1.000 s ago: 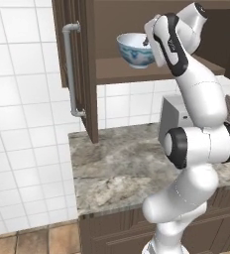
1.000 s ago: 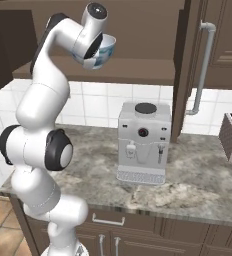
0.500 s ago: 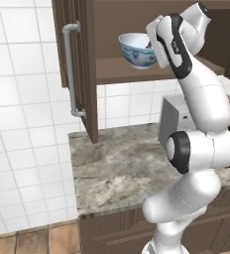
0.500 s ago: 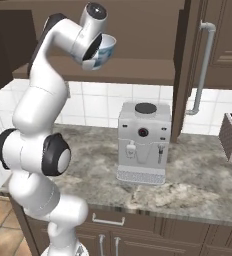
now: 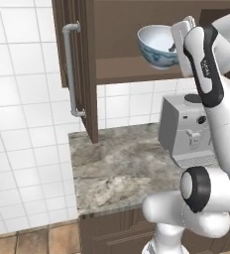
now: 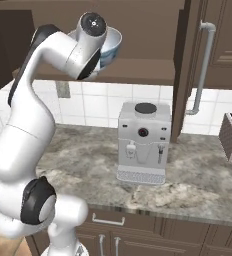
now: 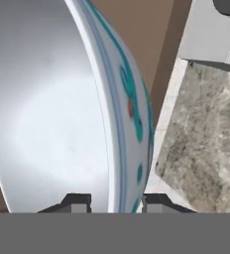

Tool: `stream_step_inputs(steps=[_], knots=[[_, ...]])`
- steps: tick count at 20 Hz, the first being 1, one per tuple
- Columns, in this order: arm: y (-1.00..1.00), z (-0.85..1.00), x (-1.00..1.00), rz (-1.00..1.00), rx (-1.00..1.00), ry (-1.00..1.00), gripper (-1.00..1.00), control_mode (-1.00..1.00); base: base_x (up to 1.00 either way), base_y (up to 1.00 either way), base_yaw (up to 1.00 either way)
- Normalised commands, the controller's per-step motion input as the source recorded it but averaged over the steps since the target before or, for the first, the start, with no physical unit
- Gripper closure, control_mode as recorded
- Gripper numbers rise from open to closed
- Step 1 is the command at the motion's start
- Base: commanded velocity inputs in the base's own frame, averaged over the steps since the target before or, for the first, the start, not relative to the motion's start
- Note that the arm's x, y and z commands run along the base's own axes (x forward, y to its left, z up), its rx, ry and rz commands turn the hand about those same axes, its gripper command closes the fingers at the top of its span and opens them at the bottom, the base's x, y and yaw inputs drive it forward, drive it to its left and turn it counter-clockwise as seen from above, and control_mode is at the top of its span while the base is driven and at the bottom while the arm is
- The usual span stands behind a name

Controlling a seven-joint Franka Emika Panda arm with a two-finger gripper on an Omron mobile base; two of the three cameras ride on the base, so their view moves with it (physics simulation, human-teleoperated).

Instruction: Pick up the bowls from the cabinet and place each bowl in front of a stool on the dining counter.

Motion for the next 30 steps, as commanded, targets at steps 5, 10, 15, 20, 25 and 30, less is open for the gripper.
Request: stream_step_inputs(steps=[5,10,15,20,25,30], knots=[[-0.1,0.0,-1.0,-0.1,0.0,-0.04,1.0,-1.0,0.0,0.0,0.0],[0.04,0.0,-1.0,-0.03,0.0,0.26,1.0,-1.0,0.0,0.0,0.0],[0.1,-0.03,-1.0,0.0,0.0,0.33,1.0,-1.0,0.0,0.0,0.0],[0.0,-0.19,-0.91,0.0,0.0,0.13,1.0,-1.0,0.0,0.0,0.0],[0.01,-0.12,-0.54,0.0,0.0,0.02,1.0,-1.0,0.0,0.0,0.0],[0.01,-0.04,-0.25,0.0,0.0,0.02,1.0,-1.0,0.0,0.0,0.0]])
